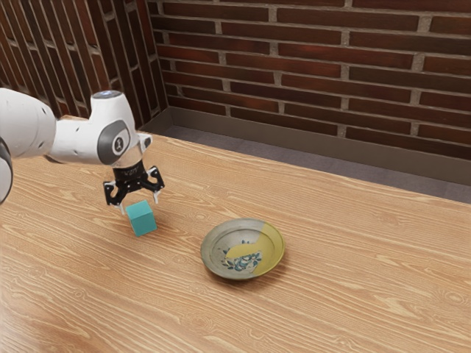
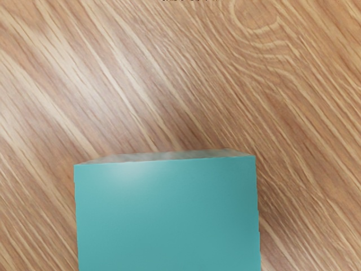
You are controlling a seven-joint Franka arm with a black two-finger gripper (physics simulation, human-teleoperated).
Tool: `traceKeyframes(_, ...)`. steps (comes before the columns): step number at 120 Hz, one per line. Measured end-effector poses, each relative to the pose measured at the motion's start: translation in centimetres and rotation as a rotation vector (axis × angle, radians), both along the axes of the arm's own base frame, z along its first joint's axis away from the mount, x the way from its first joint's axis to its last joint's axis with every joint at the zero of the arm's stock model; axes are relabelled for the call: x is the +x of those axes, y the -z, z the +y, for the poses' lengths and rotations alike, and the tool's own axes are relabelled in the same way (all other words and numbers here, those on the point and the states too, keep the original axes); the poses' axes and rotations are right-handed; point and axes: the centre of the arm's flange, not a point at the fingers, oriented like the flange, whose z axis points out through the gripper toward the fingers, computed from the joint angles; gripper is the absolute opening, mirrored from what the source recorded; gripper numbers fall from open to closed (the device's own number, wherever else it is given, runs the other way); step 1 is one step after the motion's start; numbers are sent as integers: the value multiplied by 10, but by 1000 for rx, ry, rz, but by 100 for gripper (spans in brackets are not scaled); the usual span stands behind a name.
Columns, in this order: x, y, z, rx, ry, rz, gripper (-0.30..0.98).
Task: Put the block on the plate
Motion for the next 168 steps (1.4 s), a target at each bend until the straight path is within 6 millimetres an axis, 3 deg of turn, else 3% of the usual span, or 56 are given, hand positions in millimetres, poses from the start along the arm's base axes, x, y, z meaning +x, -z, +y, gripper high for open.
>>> traceKeyframes(54, 3, 37, 7, 28, -70, 15, 68)
traceKeyframes(98, 3, 46, 3, 31, -97, 24, 45)
traceKeyframes(150, 2, 27, 0, 32, -119, 7, 40)
traceKeyframes(160, 3, 19, -11, 29, -106, -2, 40)
traceKeyframes(168, 4, 10, -30, 26, -79, -13, 40)
